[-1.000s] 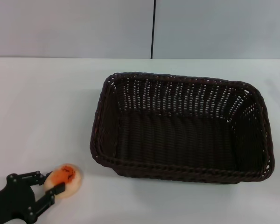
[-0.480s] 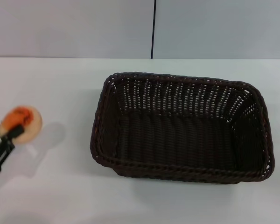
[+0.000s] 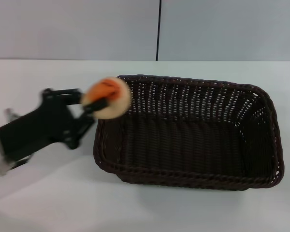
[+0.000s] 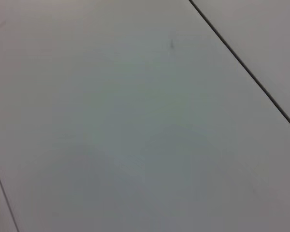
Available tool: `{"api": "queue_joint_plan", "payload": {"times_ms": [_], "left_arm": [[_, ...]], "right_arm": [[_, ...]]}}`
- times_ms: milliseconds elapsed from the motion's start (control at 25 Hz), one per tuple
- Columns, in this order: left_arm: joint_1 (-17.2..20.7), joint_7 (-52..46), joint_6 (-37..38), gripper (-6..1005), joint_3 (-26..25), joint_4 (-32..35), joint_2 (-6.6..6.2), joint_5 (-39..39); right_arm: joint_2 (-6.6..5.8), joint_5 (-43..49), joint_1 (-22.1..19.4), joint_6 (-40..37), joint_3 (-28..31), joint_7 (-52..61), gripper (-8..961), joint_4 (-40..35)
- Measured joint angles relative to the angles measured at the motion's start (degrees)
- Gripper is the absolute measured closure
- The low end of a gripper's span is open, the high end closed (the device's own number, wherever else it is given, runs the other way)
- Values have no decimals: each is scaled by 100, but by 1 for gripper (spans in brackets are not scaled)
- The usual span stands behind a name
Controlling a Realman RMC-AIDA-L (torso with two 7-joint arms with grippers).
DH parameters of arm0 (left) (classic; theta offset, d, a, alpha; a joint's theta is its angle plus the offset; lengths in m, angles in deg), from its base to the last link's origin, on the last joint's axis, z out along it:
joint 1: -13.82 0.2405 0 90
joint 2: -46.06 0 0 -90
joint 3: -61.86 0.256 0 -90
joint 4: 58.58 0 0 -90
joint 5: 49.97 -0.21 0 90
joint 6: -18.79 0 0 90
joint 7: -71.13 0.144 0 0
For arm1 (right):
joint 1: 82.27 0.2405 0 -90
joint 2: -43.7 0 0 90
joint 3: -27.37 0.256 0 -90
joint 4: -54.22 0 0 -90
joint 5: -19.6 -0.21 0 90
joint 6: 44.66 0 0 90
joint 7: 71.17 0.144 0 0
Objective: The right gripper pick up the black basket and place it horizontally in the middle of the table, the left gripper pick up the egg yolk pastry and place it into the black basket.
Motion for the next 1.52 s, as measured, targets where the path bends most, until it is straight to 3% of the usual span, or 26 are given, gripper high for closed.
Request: {"api": "queue_joint_plan", "payload": {"times_ms": [120, 320, 480, 760, 880, 920, 960, 1040, 1080, 1120, 1240, 1520], "left_arm": [[-285, 37, -293, 878, 56, -437, 1, -20], [-544, 38, -780, 801, 149, -944, 3, -48], [-493, 28, -836, 608, 182, -975, -2, -40], [139, 21, -718, 326, -329, -553, -54, 427], [510, 45, -723, 282, -770, -356, -56, 693], [763, 47, -760, 267, -1166, -298, -59, 829], [763, 47, -760, 253, -1166, -298, -59, 829], [1162, 83, -881, 224, -1954, -391, -50, 1032], [1162, 83, -881, 209, -1954, -391, -50, 1032], [1366, 203, -944, 194, -2383, -551, -41, 1093], [1584, 576, -952, 165, -2708, -738, -43, 1108], [1688, 783, -905, 165, -2751, -863, -41, 1110]], "right_arm": [[0, 1, 2, -62, -3, -1, 284, 2], [2, 16, -43, -100, -2, -1, 285, 3], [1, 21, -36, -99, 18, -1, 285, 1], [-11, 21, 52, -60, 109, -159, 284, -53], [7, 18, 55, -55, 249, -459, 284, 73], [8, 15, 68, -55, 333, -584, 284, 155], [10, 13, 84, -55, 424, -698, 284, 248], [10, 10, 180, -74, 802, -1071, 284, 581], [10, 10, 180, -74, 802, -1071, 285, 581], [14, 9, 208, -88, 920, -1168, 285, 668], [20, 7, 238, -63, 952, -1182, 285, 729], [7, 4, 309, -61, 968, -1194, 285, 694]]}}
